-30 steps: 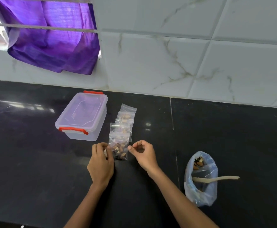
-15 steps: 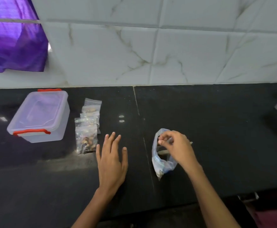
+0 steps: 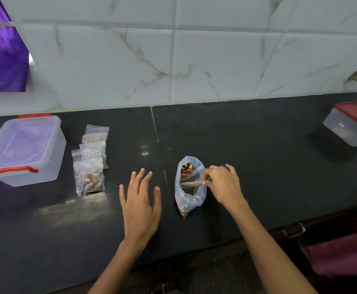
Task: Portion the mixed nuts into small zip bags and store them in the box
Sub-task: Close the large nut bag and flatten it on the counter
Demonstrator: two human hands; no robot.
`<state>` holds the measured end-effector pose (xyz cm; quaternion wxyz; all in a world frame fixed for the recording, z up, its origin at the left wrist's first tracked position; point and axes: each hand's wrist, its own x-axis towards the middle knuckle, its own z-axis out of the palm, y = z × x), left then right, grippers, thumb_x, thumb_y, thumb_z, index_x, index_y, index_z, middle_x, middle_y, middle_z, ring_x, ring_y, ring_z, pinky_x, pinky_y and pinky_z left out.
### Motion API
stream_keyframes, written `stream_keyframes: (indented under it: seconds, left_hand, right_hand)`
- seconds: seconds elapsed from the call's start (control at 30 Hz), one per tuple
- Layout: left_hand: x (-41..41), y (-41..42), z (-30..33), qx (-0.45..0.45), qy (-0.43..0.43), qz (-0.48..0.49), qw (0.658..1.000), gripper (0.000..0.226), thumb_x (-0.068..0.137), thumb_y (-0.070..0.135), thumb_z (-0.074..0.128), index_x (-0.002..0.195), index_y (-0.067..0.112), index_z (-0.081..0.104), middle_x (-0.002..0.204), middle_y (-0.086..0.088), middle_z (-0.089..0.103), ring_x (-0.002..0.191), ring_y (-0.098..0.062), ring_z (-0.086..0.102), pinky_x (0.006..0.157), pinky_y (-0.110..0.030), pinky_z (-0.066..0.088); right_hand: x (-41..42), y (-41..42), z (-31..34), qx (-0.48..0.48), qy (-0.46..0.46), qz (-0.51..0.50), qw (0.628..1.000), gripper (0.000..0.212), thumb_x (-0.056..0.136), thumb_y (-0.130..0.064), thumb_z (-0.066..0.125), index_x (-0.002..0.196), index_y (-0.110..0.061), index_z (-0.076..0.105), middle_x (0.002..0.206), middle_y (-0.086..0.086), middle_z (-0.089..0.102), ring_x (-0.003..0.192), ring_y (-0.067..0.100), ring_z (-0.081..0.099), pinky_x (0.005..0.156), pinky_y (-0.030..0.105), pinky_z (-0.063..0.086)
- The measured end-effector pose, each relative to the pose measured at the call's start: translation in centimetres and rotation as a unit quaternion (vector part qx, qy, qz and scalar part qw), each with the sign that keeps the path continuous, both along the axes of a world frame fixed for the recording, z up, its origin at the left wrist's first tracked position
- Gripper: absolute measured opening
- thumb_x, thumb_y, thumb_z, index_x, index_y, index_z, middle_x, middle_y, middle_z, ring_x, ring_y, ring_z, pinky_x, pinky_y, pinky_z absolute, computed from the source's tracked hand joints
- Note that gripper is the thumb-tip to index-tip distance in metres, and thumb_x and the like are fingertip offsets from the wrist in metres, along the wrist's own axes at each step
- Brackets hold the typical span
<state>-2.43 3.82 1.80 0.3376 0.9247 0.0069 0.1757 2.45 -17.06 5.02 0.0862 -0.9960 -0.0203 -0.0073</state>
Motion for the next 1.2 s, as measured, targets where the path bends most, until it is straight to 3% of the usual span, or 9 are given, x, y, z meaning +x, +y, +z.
stream_keyframes:
  seconds: [0.1, 0.17, 0.3, 0.43, 0.77, 0.9, 1.0, 1.1, 1.2]
  left_hand:
    - [-0.1, -0.1, 0.1, -0.007, 0.0, 0.002, 1.0, 0.038, 0.095, 0.021, 0.055, 0.132, 0.015, 0.052, 0.146, -0.001, 0.044, 0.143, -0.016, 0.025, 0.116, -0.045, 0.008]
    - [-0.1, 0.0, 0.1, -0.012, 0.001, 0.005, 1.0, 0.037, 0.095, 0.021, 0.054, 0.131, 0.016, 0.052, 0.146, -0.001, 0.044, 0.142, -0.015, 0.024, 0.117, -0.044, 0.007]
    - [0.0, 0.0, 0.0, -0.023, 0.012, 0.005, 1.0, 0.036, 0.095, 0.022, 0.053, 0.131, 0.017, 0.052, 0.145, -0.001, 0.045, 0.143, -0.016, 0.027, 0.117, -0.044, 0.006]
    - [-0.1, -0.4, -0.4, -0.033, 0.027, 0.0, 0.999, 0.036, 0.095, 0.021, 0.053, 0.131, 0.017, 0.052, 0.145, 0.0, 0.045, 0.143, -0.016, 0.027, 0.117, -0.043, 0.005]
    - [-0.3, -1.1, -0.9, -0.046, 0.054, -0.034, 0.997, 0.035, 0.095, 0.021, 0.053, 0.13, 0.018, 0.053, 0.144, 0.001, 0.047, 0.141, -0.016, 0.031, 0.117, -0.042, 0.004]
    - [-0.1, -1.1, -0.8, -0.057, 0.059, -0.034, 0.996, 0.034, 0.095, 0.021, 0.052, 0.129, 0.018, 0.053, 0.143, 0.002, 0.047, 0.139, -0.015, 0.033, 0.117, -0.042, 0.004]
    - [0.8, -1.0, -0.1, -0.073, 0.059, -0.03, 0.995, 0.033, 0.096, 0.021, 0.052, 0.128, 0.018, 0.053, 0.14, 0.003, 0.049, 0.134, -0.014, 0.041, 0.117, -0.043, 0.006]
    - [2.7, -1.3, 0.9, -0.102, 0.074, -0.043, 0.991, 0.033, 0.096, 0.021, 0.052, 0.129, 0.016, 0.053, 0.136, 0.001, 0.051, 0.126, -0.015, 0.047, 0.117, -0.047, 0.019]
    - [5.8, -1.9, 2.0, -0.117, 0.133, -0.079, 0.981, 0.04, 0.095, 0.025, 0.054, 0.132, 0.013, 0.049, 0.134, -0.004, 0.05, 0.097, -0.008, 0.055, 0.097, -0.037, 0.044]
  right_hand:
    - [-0.5, -0.1, 0.5, 0.014, -0.026, -0.017, 0.999, 0.006, 0.09, -0.027, 0.061, 0.094, -0.03, 0.063, 0.095, -0.013, 0.06, 0.087, 0.007, 0.058, 0.101, 0.033, 0.037]
    - [-1.3, -0.4, 0.9, 0.032, -0.065, -0.053, 0.996, 0.005, 0.092, -0.03, 0.058, 0.096, -0.03, 0.06, 0.094, -0.014, 0.058, 0.078, 0.005, 0.057, 0.082, 0.027, 0.045]
    - [-4.0, -0.5, 0.0, 0.164, -0.132, -0.194, 0.958, 0.004, 0.091, -0.028, 0.058, 0.089, -0.025, 0.056, 0.083, -0.013, 0.056, 0.064, 0.002, 0.053, 0.053, 0.018, 0.038]
    - [-5.3, -0.2, -3.5, 0.213, -0.148, -0.275, 0.926, 0.007, 0.09, -0.023, 0.061, 0.085, -0.019, 0.059, 0.078, -0.009, 0.053, 0.071, 0.009, 0.054, 0.058, 0.021, 0.038]
    - [-5.0, 0.2, -6.4, 0.137, -0.129, -0.296, 0.936, 0.01, 0.087, -0.03, 0.062, 0.089, -0.021, 0.066, 0.087, -0.007, 0.064, 0.08, 0.015, 0.055, 0.07, 0.032, 0.047]
    - [-5.1, 0.2, -5.1, 0.198, -0.185, -0.316, 0.909, 0.012, 0.083, -0.035, 0.066, 0.087, -0.024, 0.065, 0.094, -0.01, 0.055, 0.083, 0.009, 0.048, 0.072, 0.031, 0.047]
    - [-3.8, 0.0, -2.6, 0.293, -0.217, -0.288, 0.886, 0.005, 0.086, -0.027, 0.063, 0.087, -0.022, 0.063, 0.089, -0.012, 0.057, 0.08, 0.005, 0.052, 0.067, 0.022, 0.044]
    - [-0.9, -0.3, -0.5, 0.393, -0.153, -0.239, 0.875, 0.009, 0.089, -0.02, 0.061, 0.096, -0.018, 0.065, 0.088, -0.009, 0.063, 0.077, 0.0, 0.057, 0.062, 0.008, 0.041]
    - [2.4, -0.4, -0.1, 0.428, -0.017, -0.215, 0.877, 0.023, 0.091, -0.019, 0.059, 0.114, -0.015, 0.063, 0.102, -0.006, 0.063, 0.084, 0.001, 0.055, 0.065, 0.009, 0.039]
